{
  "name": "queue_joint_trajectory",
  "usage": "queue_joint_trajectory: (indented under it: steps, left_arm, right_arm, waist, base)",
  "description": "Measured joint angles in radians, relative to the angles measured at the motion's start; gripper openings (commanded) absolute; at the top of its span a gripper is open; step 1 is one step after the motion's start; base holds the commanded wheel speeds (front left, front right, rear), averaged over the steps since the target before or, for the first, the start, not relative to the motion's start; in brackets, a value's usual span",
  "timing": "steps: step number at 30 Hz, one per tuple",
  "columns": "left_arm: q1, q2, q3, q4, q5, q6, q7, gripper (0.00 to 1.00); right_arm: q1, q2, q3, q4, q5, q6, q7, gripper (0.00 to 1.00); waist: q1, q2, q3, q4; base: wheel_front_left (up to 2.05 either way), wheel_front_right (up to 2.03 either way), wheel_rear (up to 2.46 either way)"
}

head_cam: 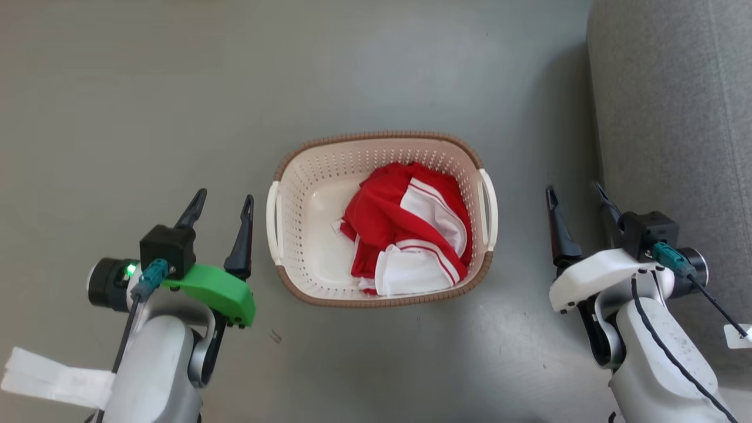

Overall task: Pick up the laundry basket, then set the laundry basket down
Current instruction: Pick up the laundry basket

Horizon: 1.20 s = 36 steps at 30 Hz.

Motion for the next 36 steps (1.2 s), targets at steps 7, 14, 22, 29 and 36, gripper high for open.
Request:
queue_joint_trajectory:
  steps: [7, 14, 22, 29, 36]
  left_arm:
    - [-0.095, -0.008, -0.013, 0.043, 0.000, -0.020, 0.014, 1.00]
    - [-0.212, -0.028, -0.019, 0.093, -0.004, -0.037, 0.043, 1.00]
    - [-0.350, -0.025, -0.015, 0.146, -0.005, -0.046, 0.077, 1.00]
    - [-0.484, -0.024, -0.014, 0.214, -0.005, -0.055, 0.106, 1.00]
    - [-0.539, -0.025, -0.040, 0.305, -0.005, -0.067, 0.117, 1.00]
  right_arm:
    - [-0.058, 0.006, 0.003, 0.019, 0.000, 0.001, -0.001, 1.00]
    - [-0.156, 0.006, -0.004, 0.044, 0.000, 0.003, -0.001, 1.00]
    - [-0.296, 0.007, 0.016, 0.083, -0.004, 0.024, -0.001, 1.00]
    - [-0.407, 0.007, 0.022, 0.146, -0.009, 0.031, -0.004, 1.00]
    - [-0.444, 0.010, 0.032, 0.241, -0.009, 0.041, -0.004, 1.00]
  waist:
    - [0.0001, 0.0000, 0.100, -0.006]
    - [0.0001, 0.0000, 0.202, 0.000]
    - [0.0002, 0.0000, 0.302, 0.009]
    - [0.0001, 0.0000, 0.402, 0.012]
    - [0.0001, 0.0000, 0.480, 0.007]
  base:
    - [0.00, 0.00, 0.00]
    - [0.00, 0.00, 0.00]
    - [0.00, 0.00, 0.00]
    - [0.00, 0.00, 0.00]
    - [0.00, 0.00, 0.00]
